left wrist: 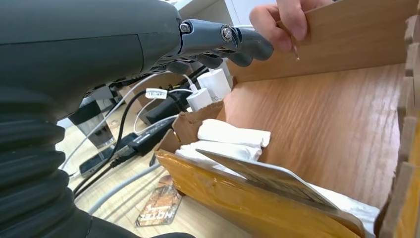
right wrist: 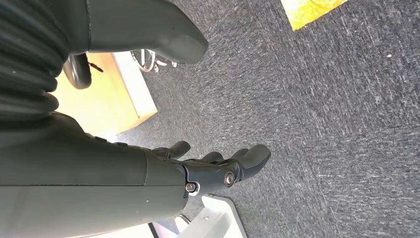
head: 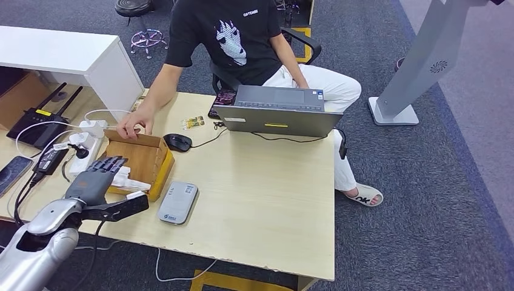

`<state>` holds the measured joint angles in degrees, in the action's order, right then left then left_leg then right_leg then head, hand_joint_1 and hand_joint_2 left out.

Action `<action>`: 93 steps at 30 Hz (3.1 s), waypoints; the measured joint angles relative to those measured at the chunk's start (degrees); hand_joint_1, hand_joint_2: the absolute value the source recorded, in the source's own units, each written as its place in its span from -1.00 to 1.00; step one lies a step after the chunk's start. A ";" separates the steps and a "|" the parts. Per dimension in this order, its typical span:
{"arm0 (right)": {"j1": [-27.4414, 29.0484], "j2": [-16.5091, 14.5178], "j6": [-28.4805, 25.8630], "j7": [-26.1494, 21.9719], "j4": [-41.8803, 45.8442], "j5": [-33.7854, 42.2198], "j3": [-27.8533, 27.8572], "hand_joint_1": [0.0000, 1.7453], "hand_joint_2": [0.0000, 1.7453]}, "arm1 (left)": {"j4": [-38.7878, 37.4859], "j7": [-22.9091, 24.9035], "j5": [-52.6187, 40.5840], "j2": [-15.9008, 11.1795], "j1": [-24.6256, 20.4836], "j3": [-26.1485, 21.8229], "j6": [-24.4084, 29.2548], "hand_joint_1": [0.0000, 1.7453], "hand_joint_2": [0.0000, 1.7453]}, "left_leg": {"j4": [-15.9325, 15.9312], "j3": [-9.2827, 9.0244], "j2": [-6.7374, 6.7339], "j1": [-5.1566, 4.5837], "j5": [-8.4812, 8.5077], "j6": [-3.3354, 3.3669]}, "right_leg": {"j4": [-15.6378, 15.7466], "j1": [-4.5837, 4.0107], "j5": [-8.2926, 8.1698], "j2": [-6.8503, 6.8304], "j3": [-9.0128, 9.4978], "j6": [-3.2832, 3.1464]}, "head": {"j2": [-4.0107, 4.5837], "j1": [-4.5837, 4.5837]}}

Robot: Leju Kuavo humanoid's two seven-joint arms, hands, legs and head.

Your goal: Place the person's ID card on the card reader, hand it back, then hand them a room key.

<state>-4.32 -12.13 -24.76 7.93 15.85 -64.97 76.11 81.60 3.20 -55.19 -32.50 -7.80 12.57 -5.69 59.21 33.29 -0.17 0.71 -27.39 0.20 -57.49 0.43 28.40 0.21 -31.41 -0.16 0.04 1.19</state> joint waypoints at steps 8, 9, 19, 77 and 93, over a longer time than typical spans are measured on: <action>0.00 0.22 0.13 -0.13 0.00 -0.59 -0.34 -1.00 1.00 | -3.42 -0.49 -0.87 2.18 -1.11 0.44 2.27 -0.66 1.00 | 0.00 0.00 0.00 0.00 0.00 0.00 | 0.00 0.00 0.00 0.00 0.00 0.00 | 0.00 0.01; 0.00 0.26 0.21 -0.13 0.00 -0.68 -0.42 -1.00 1.00 | -3.98 -0.67 -1.02 2.53 -1.26 0.46 2.61 -0.66 1.00 | 0.00 0.00 0.00 0.00 0.00 0.00 | 0.00 0.00 0.00 0.00 0.00 0.00 | 0.00 0.00; 0.00 0.48 0.34 -0.27 0.00 -1.12 -0.88 -1.00 1.00 | -6.58 -2.13 -1.37 4.44 -1.60 0.56 3.97 0.98 1.00 | 0.00 0.00 0.00 0.00 0.00 0.00 | 0.00 0.00 0.00 0.00 0.00 0.00 | 0.00 0.01; -0.16 1.59 0.01 -0.69 0.00 -6.27 -3.93 -1.00 1.00 | -9.28 0.34 -4.34 14.63 -28.38 -2.08 7.73 1.00 1.00 | 0.05 0.01 0.00 0.00 0.10 0.00 | 0.00 0.00 -0.17 0.02 -0.05 0.03 | 0.00 0.00; -0.34 1.61 1.14 0.14 -0.15 -7.25 -4.64 -1.00 1.00 | -10.50 1.37 -1.42 22.27 -34.22 -1.01 10.38 1.00 1.00 | 0.06 0.02 -0.02 0.00 0.10 0.00 | 0.00 0.00 -0.21 0.03 -0.05 0.01 | 0.00 0.01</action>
<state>-4.66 -10.52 -23.62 8.07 15.69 -72.22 71.47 71.10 4.57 -56.62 -10.23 -42.02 11.56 4.69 59.26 33.31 -0.19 0.71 -27.29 0.20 -57.49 0.44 28.19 0.24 -31.46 -0.15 0.04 1.19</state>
